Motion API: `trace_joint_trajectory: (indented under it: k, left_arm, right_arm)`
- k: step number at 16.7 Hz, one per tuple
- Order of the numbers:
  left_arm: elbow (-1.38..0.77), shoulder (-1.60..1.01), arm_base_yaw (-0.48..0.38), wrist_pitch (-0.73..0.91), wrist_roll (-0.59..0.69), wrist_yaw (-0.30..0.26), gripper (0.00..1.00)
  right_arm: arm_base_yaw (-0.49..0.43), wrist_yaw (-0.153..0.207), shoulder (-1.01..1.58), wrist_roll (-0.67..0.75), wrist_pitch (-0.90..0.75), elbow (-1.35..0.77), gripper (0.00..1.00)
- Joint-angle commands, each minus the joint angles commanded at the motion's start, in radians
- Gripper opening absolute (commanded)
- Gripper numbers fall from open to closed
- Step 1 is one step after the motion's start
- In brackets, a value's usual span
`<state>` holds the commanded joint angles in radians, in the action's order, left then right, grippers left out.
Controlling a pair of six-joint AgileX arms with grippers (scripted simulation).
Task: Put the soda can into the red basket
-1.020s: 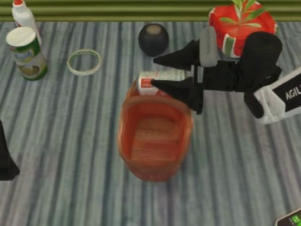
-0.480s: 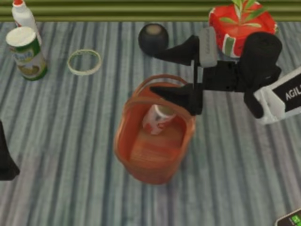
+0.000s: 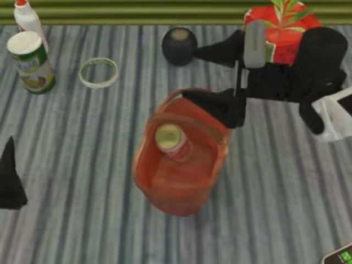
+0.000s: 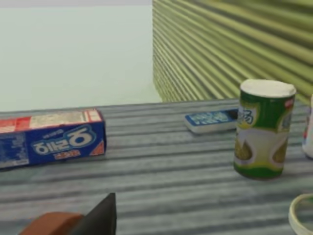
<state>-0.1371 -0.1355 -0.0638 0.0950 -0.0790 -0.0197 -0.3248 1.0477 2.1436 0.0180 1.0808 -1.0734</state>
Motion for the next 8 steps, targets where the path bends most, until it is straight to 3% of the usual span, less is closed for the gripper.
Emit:
trace_joint_trajectory:
  k: [4, 8]
  left_arm:
    - [-0.255, -0.257, -0.098, 0.178, -0.139, -0.017, 1.0]
    - [-0.595, -0.601, -0.211, 0.414, -0.319, -0.024, 1.0]
  right_arm:
    - [0.04, -0.124, -0.258, -0.015, -0.136, 0.156, 1.0]
    - [0.095, -0.301, -0.602, -0.025, -0.318, 0.354, 1.0]
